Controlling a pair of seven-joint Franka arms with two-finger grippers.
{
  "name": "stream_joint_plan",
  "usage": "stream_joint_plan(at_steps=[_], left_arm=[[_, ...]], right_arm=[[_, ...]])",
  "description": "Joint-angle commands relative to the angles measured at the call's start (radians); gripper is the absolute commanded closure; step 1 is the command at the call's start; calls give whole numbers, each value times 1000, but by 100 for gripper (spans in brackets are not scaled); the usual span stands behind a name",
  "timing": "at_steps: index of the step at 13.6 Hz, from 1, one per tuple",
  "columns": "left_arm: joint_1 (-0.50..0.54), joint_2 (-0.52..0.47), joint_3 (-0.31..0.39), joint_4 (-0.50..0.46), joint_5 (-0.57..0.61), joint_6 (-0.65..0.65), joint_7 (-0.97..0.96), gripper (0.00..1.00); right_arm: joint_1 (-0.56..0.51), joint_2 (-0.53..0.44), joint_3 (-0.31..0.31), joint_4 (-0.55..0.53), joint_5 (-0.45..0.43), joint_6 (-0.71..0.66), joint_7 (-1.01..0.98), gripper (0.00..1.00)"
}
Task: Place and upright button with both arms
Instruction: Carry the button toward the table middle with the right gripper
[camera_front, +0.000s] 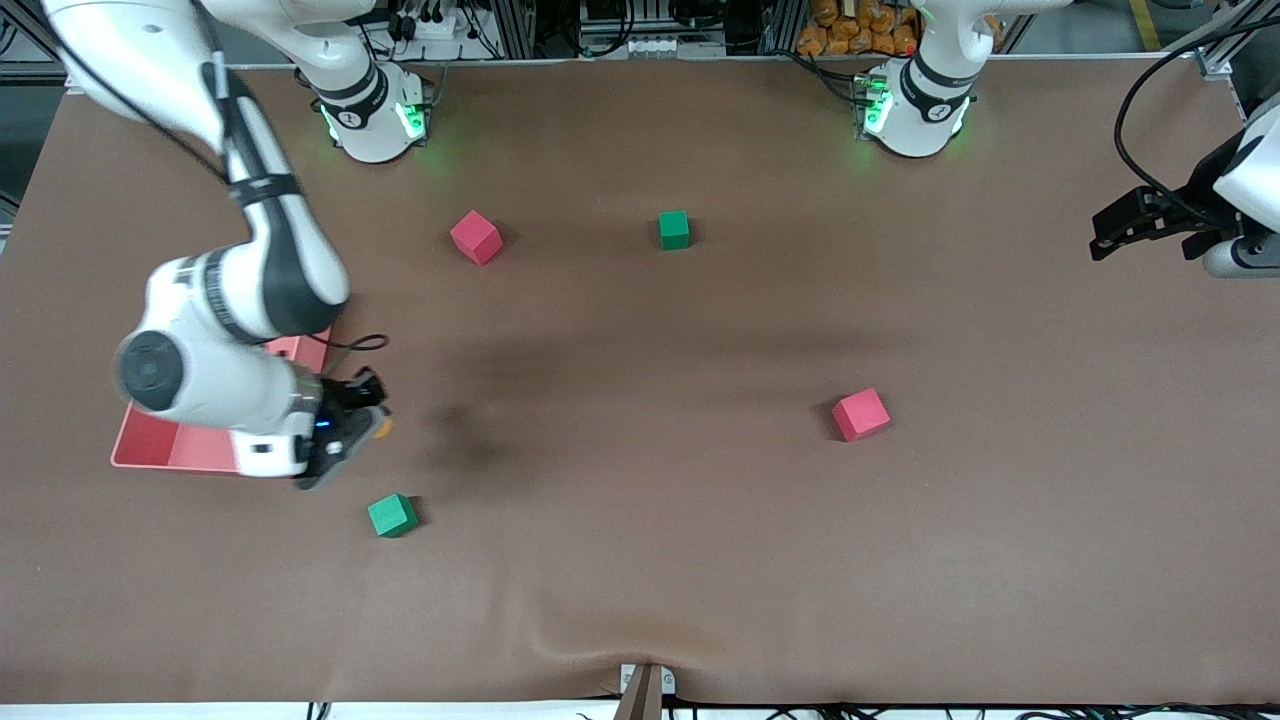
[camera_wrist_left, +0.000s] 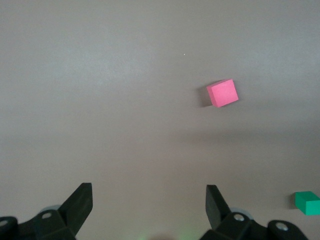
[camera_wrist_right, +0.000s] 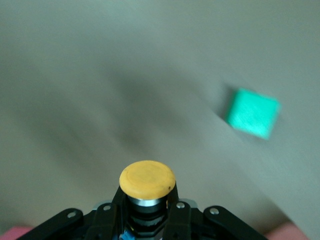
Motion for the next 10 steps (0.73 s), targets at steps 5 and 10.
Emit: stream_joint_plan(at_steps=[5,10], left_arm=[[6,7,-6,5,-12,-1,11,0],[6,7,-6,2,-12,-2,13,0]], right_arm=[[218,144,-12,101,-14,119,415,88],[292,315,-14,262,-19,157,727,89]])
